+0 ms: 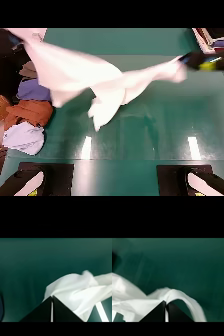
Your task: Fold the shirts.
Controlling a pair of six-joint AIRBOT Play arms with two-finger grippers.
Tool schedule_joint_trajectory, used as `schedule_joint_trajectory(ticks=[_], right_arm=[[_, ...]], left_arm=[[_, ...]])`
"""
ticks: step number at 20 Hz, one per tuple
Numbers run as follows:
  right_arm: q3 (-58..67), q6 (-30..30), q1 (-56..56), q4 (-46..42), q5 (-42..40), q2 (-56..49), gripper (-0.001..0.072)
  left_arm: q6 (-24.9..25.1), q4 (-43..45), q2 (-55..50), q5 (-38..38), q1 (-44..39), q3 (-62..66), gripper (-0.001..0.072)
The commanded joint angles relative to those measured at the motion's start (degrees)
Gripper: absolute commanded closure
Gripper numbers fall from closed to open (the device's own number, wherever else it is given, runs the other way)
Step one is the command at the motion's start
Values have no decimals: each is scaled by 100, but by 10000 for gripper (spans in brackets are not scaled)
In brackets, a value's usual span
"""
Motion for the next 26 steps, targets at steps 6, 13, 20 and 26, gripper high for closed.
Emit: schedule_joint_trajectory(ticks=[6, 13, 20, 26], right_arm=[[2511, -20, -1792, 13, 179, 1700, 697], [4253, 55, -2909, 83, 632, 1209, 699], [3084, 133, -1676, 415, 962, -361, 700], [2444, 269, 146, -592, 846, -2664, 699]], left_arm=[[-271, -304, 708, 535, 2, 2540, 686], [-348, -555, 1045, 623, 4, 2120, 686], [-577, -1054, 706, 304, 2, -1947, 686], [-101, -1261, -212, 1491, 2, -4940, 685]])
